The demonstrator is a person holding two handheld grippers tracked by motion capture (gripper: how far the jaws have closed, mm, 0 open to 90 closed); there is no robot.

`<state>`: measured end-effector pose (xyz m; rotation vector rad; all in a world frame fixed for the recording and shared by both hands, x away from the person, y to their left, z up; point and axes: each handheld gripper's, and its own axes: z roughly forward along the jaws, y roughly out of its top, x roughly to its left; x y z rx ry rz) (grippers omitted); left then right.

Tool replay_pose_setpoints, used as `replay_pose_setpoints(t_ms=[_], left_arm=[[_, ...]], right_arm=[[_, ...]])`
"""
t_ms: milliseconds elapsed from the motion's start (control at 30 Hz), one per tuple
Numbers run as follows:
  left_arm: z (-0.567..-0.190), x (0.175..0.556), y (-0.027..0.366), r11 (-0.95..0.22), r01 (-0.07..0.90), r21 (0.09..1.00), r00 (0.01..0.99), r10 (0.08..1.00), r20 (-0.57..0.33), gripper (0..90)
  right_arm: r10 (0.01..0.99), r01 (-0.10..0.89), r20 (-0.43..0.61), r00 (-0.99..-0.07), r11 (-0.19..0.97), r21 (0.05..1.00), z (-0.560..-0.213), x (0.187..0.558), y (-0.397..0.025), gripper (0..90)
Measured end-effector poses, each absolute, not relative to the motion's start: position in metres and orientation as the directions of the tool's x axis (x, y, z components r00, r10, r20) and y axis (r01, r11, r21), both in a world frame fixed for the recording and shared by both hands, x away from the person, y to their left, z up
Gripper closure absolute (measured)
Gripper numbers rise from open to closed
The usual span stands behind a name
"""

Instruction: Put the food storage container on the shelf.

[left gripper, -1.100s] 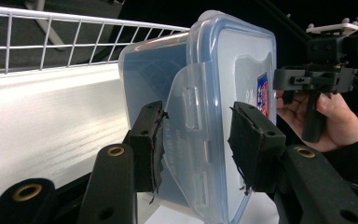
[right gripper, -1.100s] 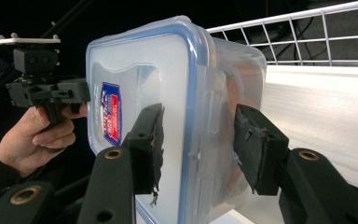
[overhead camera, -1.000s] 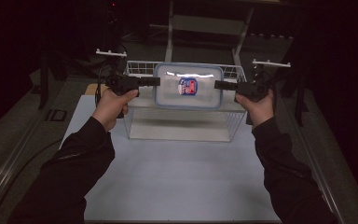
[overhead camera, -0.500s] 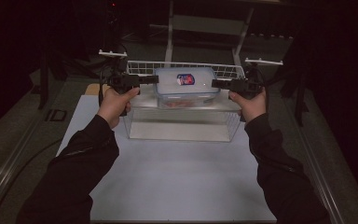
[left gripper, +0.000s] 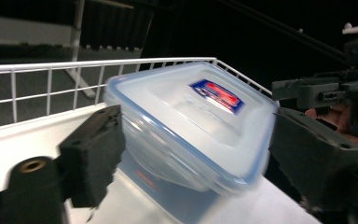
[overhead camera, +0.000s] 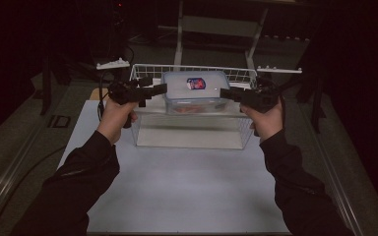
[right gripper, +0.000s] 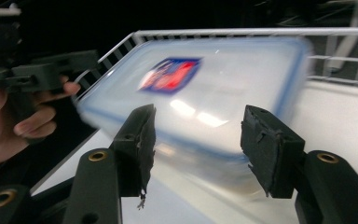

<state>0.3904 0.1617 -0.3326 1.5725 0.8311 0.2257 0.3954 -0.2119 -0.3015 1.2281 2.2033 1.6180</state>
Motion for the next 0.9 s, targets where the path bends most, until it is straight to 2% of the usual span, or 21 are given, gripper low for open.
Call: replay_pose_setpoints(t_ms=[67,133,267,433,533,767,900], left_arm=[[-0.333,0.383,0.161,0.038,0.360,0.932,0.732,0.608,-0.307,10.8],[-0.333,0.376,0.159,0.025,0.354,0.935,0.737,0.608,-0.295,0.9],[-0.336,0.361,0.157,0.012,0.334,0.942,0.747,0.606,-0.273,0.7],[-0.342,0.342,0.153,0.004,0.302,0.953,0.763,0.599,-0.244,0.6],[-0.351,0.330,0.150,0.020,0.313,0.949,0.756,0.600,-0.262,0.7],[-0.382,0.303,0.136,-0.047,0.322,0.945,0.754,0.617,-0.226,0.7],[-0.396,0.289,0.131,-0.052,0.297,0.953,0.749,0.632,-0.199,0.6]], right_arm=[[0.656,0.510,0.327,-0.680,0.102,0.854,-0.303,0.388,-0.207,47.5],[0.635,0.496,0.323,-0.702,0.109,0.862,-0.305,0.382,-0.202,49.3],[0.607,0.476,0.302,-0.735,0.144,0.868,-0.311,0.370,-0.191,58.1],[0.594,0.462,0.281,-0.754,0.175,0.869,-0.321,0.360,-0.178,80.9],[0.593,0.450,0.253,-0.764,0.210,0.868,-0.329,0.357,-0.169,89.6],[0.606,0.439,0.222,-0.764,0.235,0.867,-0.342,0.362,-0.154,89.8],[0.616,0.447,0.223,-0.756,0.236,0.863,-0.345,0.369,-0.152,89.8]])
